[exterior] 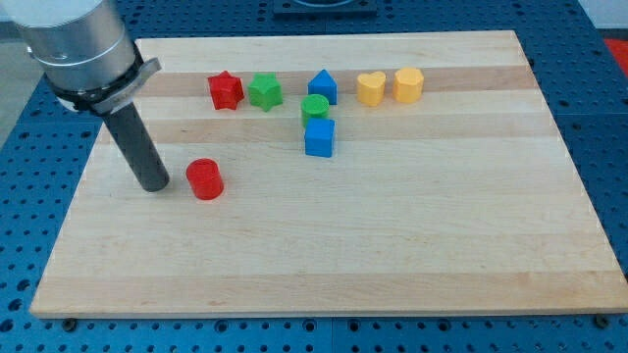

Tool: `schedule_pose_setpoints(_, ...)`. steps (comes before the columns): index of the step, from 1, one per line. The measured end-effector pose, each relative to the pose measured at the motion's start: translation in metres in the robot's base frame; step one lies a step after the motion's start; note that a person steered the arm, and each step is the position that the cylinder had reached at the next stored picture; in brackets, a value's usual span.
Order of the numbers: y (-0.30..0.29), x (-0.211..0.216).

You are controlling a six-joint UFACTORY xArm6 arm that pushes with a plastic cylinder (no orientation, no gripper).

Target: Push the red circle closer to the blue cube

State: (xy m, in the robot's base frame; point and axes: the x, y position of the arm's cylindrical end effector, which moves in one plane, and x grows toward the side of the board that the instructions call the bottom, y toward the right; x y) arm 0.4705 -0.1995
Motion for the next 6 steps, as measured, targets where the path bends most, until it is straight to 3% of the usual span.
schedule_pose_setpoints(3, 0.127, -0.006)
schedule_pose_setpoints(6, 0.077, 0.010)
